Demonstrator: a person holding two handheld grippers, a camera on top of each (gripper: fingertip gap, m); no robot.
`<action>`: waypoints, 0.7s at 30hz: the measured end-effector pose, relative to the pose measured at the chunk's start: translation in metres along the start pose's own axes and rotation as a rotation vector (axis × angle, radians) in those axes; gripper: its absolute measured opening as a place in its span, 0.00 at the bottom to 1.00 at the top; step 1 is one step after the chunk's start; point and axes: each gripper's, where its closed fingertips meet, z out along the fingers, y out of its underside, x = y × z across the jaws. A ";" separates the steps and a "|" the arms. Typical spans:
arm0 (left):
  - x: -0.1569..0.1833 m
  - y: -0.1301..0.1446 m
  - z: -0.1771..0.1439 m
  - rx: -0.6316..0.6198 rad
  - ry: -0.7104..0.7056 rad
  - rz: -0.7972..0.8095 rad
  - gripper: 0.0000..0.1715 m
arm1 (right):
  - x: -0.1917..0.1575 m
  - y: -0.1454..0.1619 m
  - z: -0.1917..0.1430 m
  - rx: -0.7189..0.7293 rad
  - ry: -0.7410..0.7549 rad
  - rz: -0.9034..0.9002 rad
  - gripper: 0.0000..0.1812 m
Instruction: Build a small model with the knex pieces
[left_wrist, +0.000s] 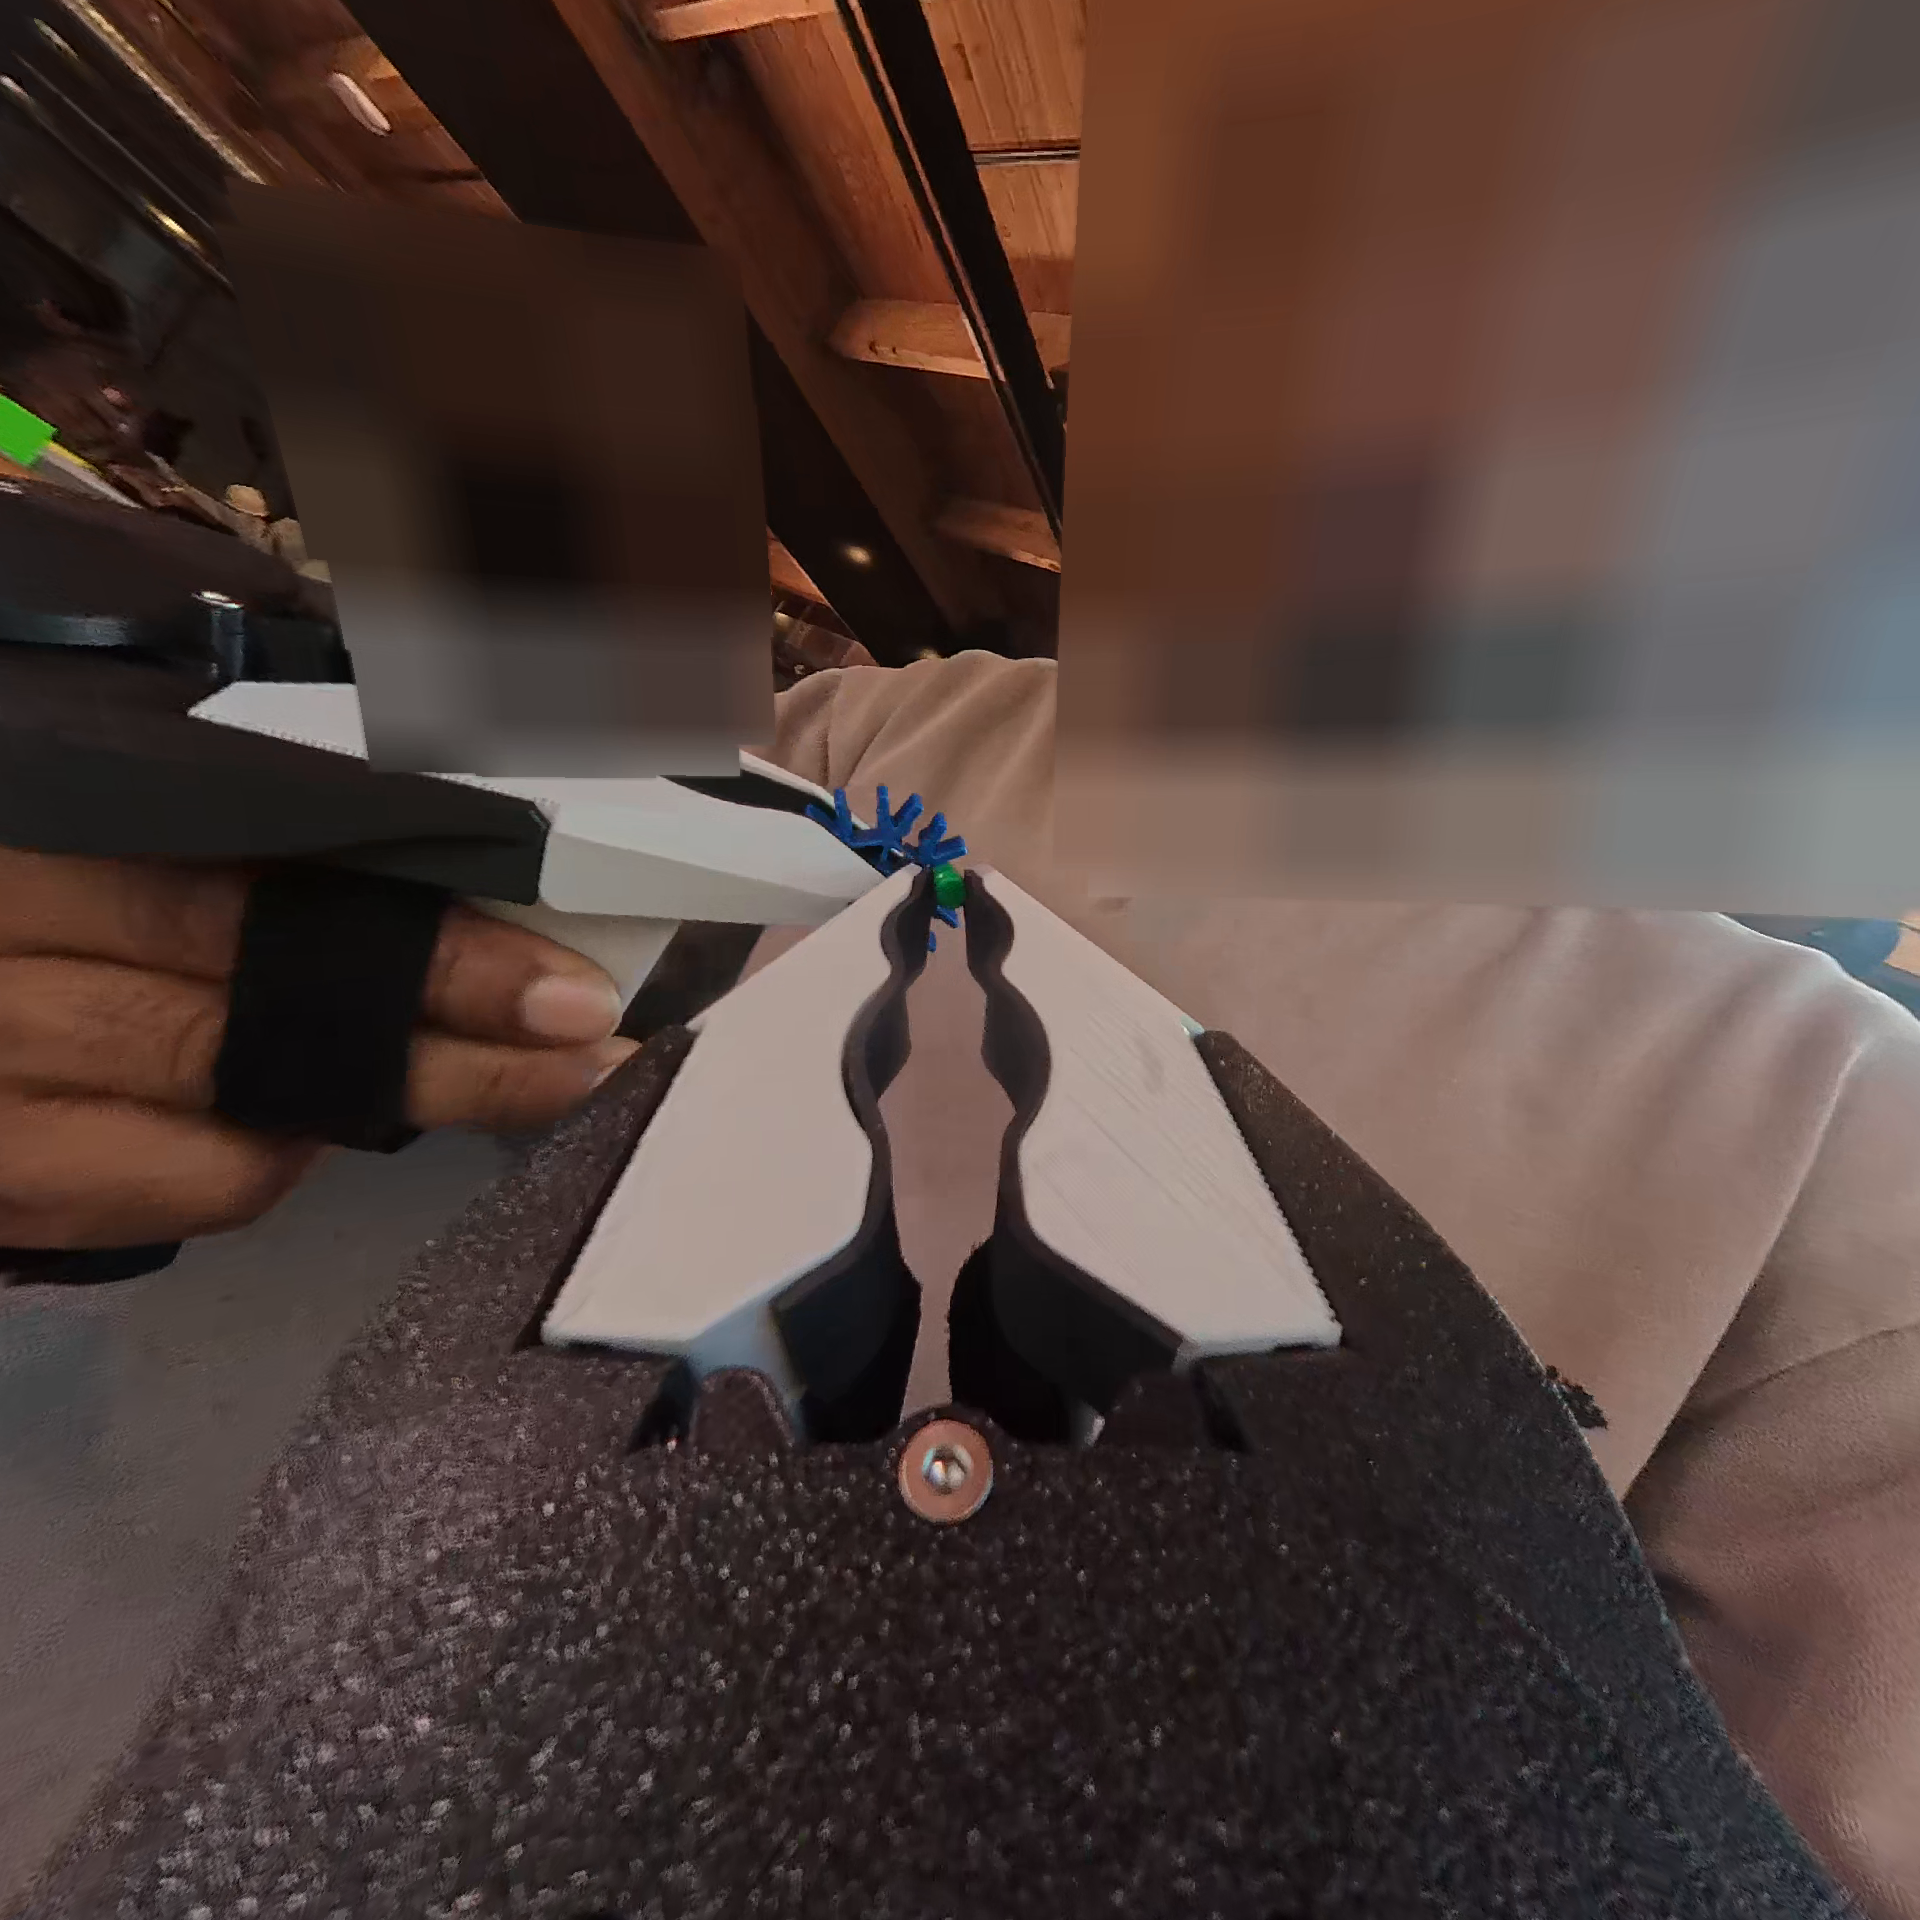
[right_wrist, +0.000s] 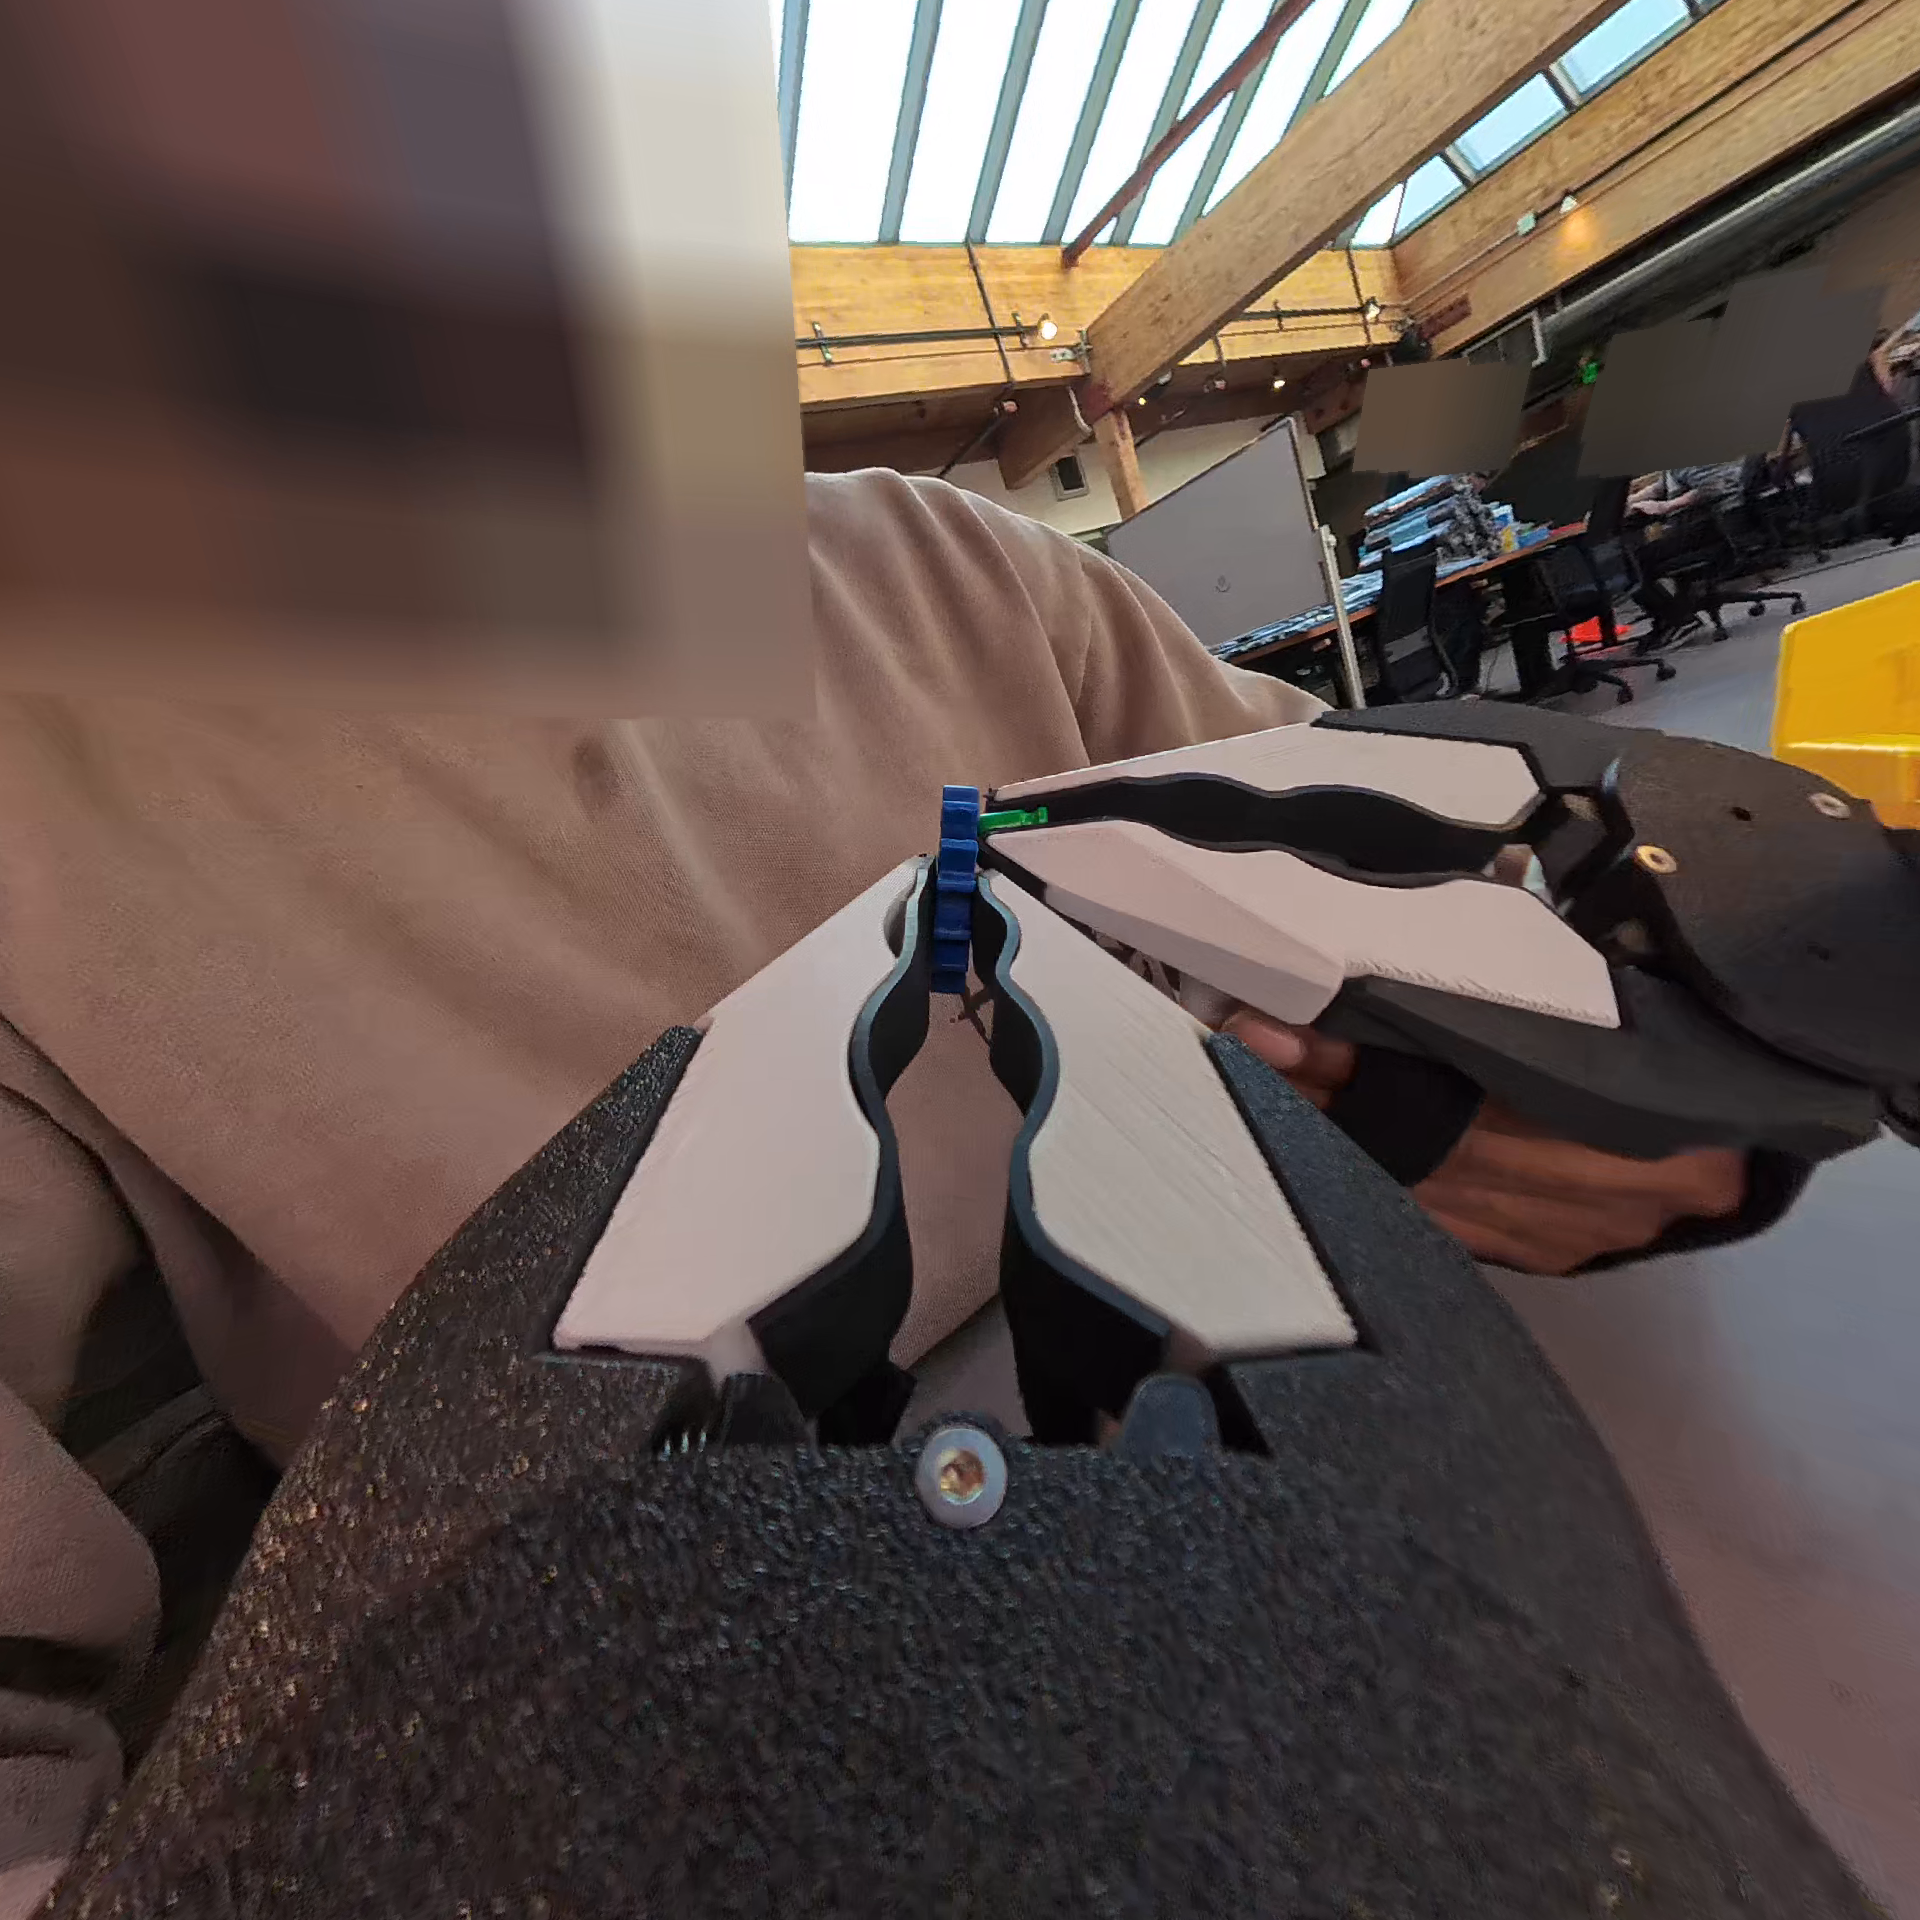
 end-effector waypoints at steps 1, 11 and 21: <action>0.005 0.001 0.002 -0.006 0.033 0.002 0.03 | -0.001 -0.002 0.005 0.004 -0.021 0.003 0.02; 0.023 0.010 0.008 -0.032 0.181 0.021 0.03 | -0.007 -0.001 0.027 0.040 -0.102 0.026 0.02; 0.016 -0.010 -0.004 0.067 0.066 0.079 0.03 | 0.006 -0.013 0.013 -0.023 0.149 -0.145 0.02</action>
